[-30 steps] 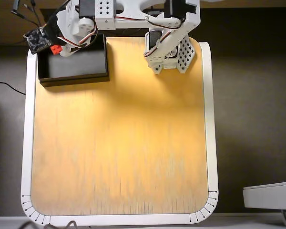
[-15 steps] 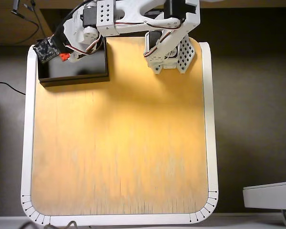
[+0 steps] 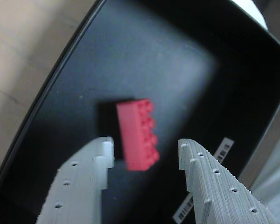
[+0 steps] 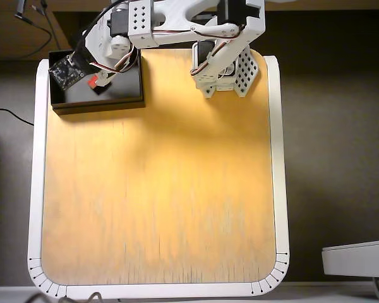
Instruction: Grasp a lego block and put it in the bin.
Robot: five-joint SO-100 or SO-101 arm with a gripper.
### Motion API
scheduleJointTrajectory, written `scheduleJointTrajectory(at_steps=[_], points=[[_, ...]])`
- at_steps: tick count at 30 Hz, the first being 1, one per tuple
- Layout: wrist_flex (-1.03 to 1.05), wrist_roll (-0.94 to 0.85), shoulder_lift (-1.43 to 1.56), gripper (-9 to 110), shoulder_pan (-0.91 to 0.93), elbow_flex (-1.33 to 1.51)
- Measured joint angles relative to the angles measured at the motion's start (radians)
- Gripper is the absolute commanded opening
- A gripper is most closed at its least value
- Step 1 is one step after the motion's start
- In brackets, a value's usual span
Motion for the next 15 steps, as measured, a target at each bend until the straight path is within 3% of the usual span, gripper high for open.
scheduleJointTrajectory(at_steps=[10, 15], points=[[0.015, -0.009, 0.095, 18, 0.012, 0.000], [0.083, -0.098, 0.250, 2, -0.054, 0.000]])
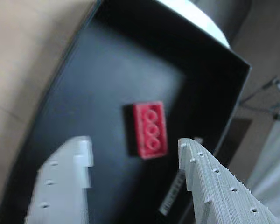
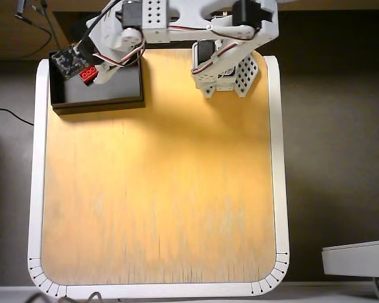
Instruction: Grasp a lego block and put it in the bin.
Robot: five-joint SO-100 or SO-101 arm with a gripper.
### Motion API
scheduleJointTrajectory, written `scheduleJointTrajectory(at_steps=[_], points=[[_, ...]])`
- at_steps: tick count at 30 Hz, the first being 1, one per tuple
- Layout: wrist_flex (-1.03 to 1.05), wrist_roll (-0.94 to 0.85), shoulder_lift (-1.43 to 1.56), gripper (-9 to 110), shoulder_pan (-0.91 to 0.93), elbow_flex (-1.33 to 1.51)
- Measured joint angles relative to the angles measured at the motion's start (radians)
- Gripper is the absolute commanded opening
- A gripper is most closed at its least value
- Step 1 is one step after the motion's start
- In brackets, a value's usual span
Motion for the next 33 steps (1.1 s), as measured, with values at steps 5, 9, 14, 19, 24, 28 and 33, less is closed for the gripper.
scheduleJointTrajectory(at_steps=[5, 9, 14, 19, 24, 28, 33], points=[[0.017, -0.118, 0.120, 1, -0.147, 0.000], [0.017, -0.218, 0.201, 1, -0.295, 0.000], [0.017, -0.348, 0.293, 1, -0.538, 0.000], [0.011, -0.443, 0.379, 1, -0.842, 0.000], [0.009, -0.515, 0.445, 1, -1.124, 0.000], [0.009, -0.566, 0.489, 0, -1.324, 0.000], [0.009, -0.581, 0.541, 0, -1.483, 0.057]])
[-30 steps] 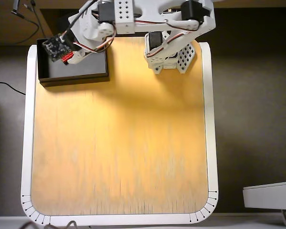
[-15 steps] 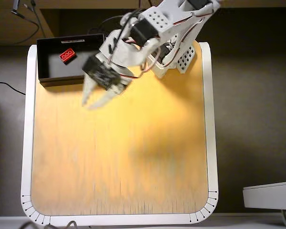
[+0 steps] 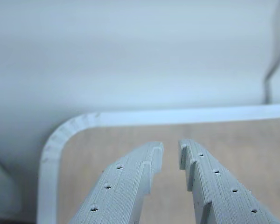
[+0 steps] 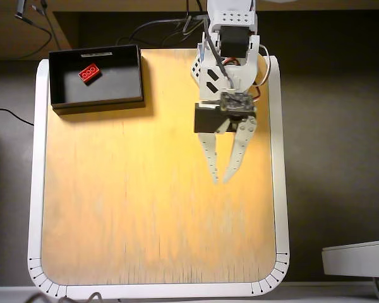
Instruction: Grasp a lego block and put it in the bin.
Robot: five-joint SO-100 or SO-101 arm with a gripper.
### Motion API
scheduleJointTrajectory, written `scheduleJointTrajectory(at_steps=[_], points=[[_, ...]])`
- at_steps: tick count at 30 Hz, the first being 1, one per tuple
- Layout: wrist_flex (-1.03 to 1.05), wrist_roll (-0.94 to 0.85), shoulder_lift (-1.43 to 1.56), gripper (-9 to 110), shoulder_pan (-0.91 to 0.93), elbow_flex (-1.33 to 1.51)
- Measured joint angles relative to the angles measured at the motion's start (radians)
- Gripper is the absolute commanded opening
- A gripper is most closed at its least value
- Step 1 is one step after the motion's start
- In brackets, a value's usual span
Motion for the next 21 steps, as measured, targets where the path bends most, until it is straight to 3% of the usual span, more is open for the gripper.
scheduleJointTrajectory(at_steps=[21], points=[[-0.212, 0.018, 0.474, 0, -0.127, 0.634]])
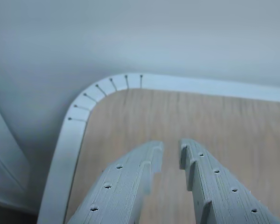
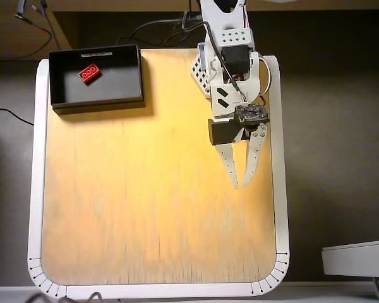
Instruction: Grasp a lego block and put it in the bin.
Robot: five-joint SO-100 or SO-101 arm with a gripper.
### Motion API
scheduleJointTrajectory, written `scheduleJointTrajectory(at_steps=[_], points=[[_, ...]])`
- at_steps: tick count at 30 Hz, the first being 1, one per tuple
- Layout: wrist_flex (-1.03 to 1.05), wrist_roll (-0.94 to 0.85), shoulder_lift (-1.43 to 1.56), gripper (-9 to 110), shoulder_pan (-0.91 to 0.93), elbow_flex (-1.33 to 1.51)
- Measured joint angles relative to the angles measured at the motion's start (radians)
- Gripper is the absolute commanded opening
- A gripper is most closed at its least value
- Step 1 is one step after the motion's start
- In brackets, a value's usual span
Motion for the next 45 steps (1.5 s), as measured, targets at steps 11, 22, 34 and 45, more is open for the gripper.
scheduleJointTrajectory(at_steps=[11, 22, 34, 45], points=[[0.000, 0.015, 0.026, 0, 0.000, 0.190], [0.000, 0.037, 0.026, 0, 0.002, 0.279], [0.225, 0.000, 0.026, 0, 0.012, 0.281], [0.482, -0.170, 0.026, 0, 0.012, 0.281]])
